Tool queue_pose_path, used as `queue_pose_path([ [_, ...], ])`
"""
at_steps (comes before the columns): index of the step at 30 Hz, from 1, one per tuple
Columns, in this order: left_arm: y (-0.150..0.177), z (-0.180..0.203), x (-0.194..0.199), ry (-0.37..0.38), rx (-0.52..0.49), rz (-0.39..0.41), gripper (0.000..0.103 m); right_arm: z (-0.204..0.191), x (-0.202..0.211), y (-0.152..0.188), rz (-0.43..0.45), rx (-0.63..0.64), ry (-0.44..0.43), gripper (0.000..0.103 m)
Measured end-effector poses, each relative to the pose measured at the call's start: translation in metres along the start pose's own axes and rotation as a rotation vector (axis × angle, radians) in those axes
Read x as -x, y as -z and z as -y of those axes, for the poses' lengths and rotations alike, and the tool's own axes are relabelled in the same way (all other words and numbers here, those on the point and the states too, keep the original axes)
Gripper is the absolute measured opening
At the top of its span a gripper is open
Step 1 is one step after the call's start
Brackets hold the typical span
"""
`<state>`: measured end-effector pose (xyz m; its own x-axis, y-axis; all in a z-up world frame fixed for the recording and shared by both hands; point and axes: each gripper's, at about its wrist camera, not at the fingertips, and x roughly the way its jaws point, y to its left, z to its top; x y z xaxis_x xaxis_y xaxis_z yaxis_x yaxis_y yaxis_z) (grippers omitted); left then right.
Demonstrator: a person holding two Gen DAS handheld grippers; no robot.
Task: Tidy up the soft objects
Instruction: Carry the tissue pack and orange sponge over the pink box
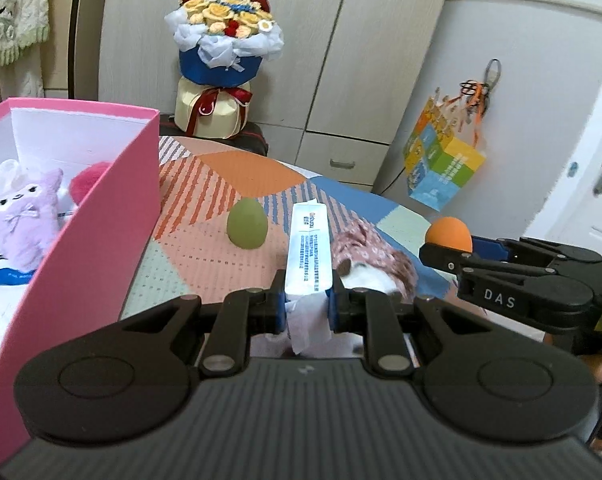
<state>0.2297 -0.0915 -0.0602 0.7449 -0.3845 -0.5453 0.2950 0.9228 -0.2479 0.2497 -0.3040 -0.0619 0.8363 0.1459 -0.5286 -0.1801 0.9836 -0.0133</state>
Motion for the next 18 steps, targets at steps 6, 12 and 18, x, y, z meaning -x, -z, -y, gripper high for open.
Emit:
queue_pose_path([
  [6,0.016,-0.006,0.019,0.06,-0.007,-0.043,0.018,-0.015,0.029,0.02,-0.027,-0.009,0.022,0.044],
  [12,0.03,-0.01,0.039,0.077,-0.023,-0.046,0.018,-0.032,0.051,0.035,-0.064,-0.04,-0.007,0.044],
  [18,0.041,-0.012,0.061,0.103,-0.046,-0.054,0.018,-0.051,0.065,0.046,-0.123,-0.055,-0.043,0.044],
])
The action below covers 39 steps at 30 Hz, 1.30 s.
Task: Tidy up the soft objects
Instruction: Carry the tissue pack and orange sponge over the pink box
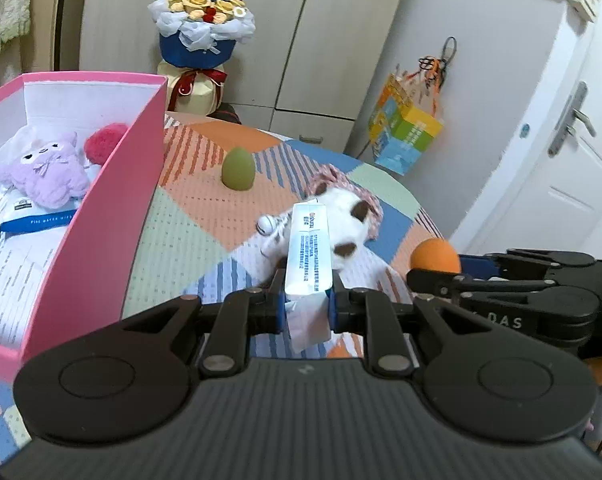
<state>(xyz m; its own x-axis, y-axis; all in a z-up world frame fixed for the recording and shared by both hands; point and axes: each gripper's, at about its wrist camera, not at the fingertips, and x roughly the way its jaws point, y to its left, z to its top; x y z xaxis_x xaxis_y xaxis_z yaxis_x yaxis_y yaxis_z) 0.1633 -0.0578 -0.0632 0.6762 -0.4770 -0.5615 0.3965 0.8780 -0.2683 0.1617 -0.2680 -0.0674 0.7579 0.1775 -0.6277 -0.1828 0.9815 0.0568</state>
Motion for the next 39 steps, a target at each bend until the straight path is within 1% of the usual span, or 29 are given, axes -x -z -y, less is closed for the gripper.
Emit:
queue_pose_path([
  [2,0.005,0.003,0.007,0.007,-0.024,-0.004,0.018,-0.005,0.004,0.004,-0.02,-0.009,-0.02,0.044],
  [5,0.016,0.009,0.014,-0.013,-0.063,-0.011,0.018,-0.012,0.009,0.014,-0.031,-0.028,-0.022,0.044],
  [7,0.023,0.009,0.018,-0.004,-0.057,-0.03,0.018,-0.018,0.011,0.022,-0.039,-0.037,-0.016,0.044],
  [9,0.03,0.008,0.023,0.009,-0.055,-0.049,0.018,-0.021,0.013,0.029,-0.056,-0.054,-0.036,0.044],
  [13,0.04,0.005,0.035,0.01,-0.063,-0.073,0.018,-0.028,0.018,0.041,-0.1,-0.078,-0.08,0.044],
  [18,0.048,-0.004,0.052,0.019,-0.067,-0.113,0.018,-0.041,0.03,0.047,-0.125,-0.082,-0.126,0.044],
  [22,0.052,-0.014,0.071,0.028,-0.075,-0.139,0.018,-0.057,0.042,0.045,-0.134,-0.057,-0.167,0.044],
  [24,0.053,-0.021,0.083,0.048,-0.074,-0.158,0.018,-0.066,0.047,0.043,-0.138,-0.037,-0.19,0.044],
  [27,0.055,-0.034,0.101,0.108,-0.041,-0.192,0.018,-0.081,0.055,0.038,-0.142,-0.001,-0.232,0.044],
  [29,0.057,-0.04,0.11,0.131,-0.021,-0.211,0.018,-0.092,0.059,0.035,-0.142,0.025,-0.258,0.044],
  [32,0.058,-0.049,0.126,0.115,-0.027,-0.211,0.018,-0.107,0.063,0.029,-0.151,0.054,-0.299,0.045],
  [36,0.05,-0.061,0.148,0.089,-0.034,-0.213,0.018,-0.126,0.068,0.02,-0.159,0.086,-0.358,0.045],
  [39,0.042,-0.065,0.167,0.079,-0.068,-0.186,0.018,-0.144,0.075,0.008,-0.136,0.128,-0.392,0.045],
])
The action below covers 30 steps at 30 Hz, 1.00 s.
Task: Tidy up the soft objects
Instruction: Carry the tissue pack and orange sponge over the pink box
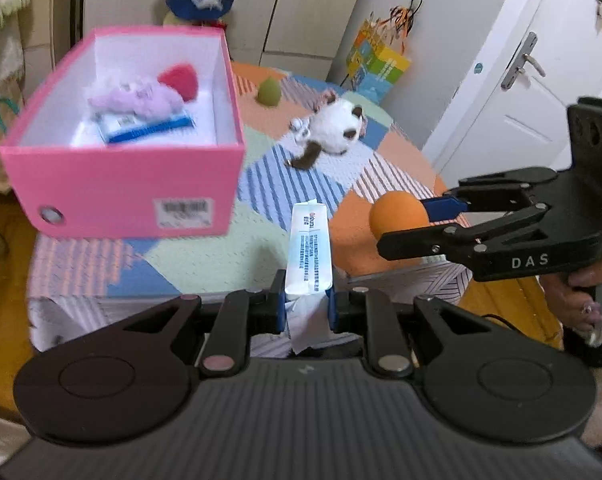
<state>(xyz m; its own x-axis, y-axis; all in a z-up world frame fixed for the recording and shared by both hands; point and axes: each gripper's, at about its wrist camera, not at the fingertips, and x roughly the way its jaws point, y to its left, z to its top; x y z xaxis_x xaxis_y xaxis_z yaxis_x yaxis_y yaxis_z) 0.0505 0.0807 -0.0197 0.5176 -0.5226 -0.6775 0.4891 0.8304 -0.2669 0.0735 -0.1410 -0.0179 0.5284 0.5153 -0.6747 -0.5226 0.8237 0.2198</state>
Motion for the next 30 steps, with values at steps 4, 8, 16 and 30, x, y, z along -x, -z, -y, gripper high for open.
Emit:
queue_pose_path([
  [4,-0.008,-0.01,0.023,-0.011,-0.033,0.067,0.018,-0.021,-0.003,-0.021,0.048,0.073,-0.017,0.045],
  [8,-0.027,-0.023,0.032,-0.045,-0.048,0.137,0.018,-0.031,-0.012,-0.042,0.095,0.102,-0.024,0.045],
  [16,-0.073,-0.068,0.019,-0.145,-0.047,0.2,0.018,-0.031,-0.048,-0.094,0.165,0.151,0.02,0.045],
  [30,-0.132,-0.141,-0.074,-0.417,-0.009,0.133,0.018,0.003,-0.151,-0.166,0.105,0.24,0.183,0.044],
])
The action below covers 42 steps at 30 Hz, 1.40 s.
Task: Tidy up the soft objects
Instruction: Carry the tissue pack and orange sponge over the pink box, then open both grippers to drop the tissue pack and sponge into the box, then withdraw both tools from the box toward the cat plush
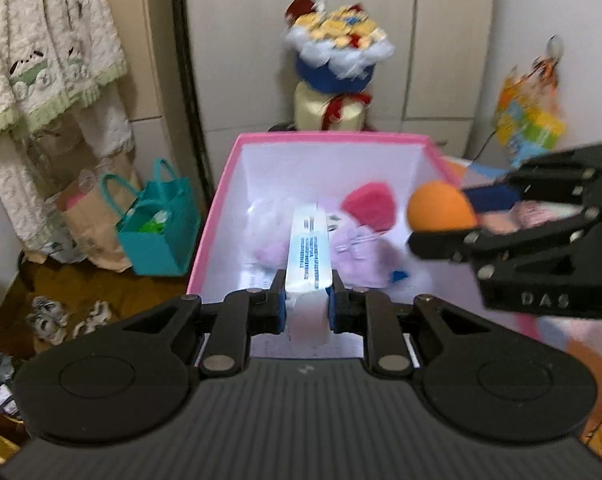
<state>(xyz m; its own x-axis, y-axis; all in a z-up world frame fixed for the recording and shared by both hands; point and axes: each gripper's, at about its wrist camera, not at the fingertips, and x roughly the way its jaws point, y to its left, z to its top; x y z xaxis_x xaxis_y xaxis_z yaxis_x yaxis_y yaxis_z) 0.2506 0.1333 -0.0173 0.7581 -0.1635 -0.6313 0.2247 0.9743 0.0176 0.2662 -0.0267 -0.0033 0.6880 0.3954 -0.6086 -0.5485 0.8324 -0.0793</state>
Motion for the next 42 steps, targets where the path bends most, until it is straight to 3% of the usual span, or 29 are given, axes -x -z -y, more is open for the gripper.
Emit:
queue_pose_path([
  [2,-0.003,0.005,-0.012,-0.056,-0.056,-0.001,0.018,0.005,-0.014,-0.006,-0.027,0.022,0.029,0.044],
  [6,-0.008,0.012,-0.028,-0.071,-0.15,-0.046,0.018,0.01,-0.039,-0.015,-0.078,0.075,0.07,0.045],
  [13,-0.01,0.011,-0.04,-0.099,-0.147,-0.065,0.022,0.02,-0.071,-0.016,-0.167,0.085,0.102,0.045],
  [15,-0.013,0.008,-0.035,-0.112,-0.129,-0.038,0.026,0.02,-0.072,-0.016,-0.16,0.089,0.103,0.054],
  [18,-0.018,0.001,-0.021,-0.107,-0.092,0.014,0.034,0.022,-0.063,-0.015,-0.12,0.055,0.071,0.066],
  [25,-0.014,-0.022,0.023,-0.045,0.003,0.085,0.041,0.031,-0.012,0.0,-0.017,-0.075,-0.022,0.066],
  [31,-0.001,-0.02,0.041,0.024,-0.005,0.055,0.045,0.028,0.026,0.017,0.015,-0.133,-0.064,0.066],
  [42,0.019,-0.003,0.083,0.181,-0.025,-0.001,0.05,-0.007,0.094,0.029,0.042,-0.057,-0.066,0.069],
])
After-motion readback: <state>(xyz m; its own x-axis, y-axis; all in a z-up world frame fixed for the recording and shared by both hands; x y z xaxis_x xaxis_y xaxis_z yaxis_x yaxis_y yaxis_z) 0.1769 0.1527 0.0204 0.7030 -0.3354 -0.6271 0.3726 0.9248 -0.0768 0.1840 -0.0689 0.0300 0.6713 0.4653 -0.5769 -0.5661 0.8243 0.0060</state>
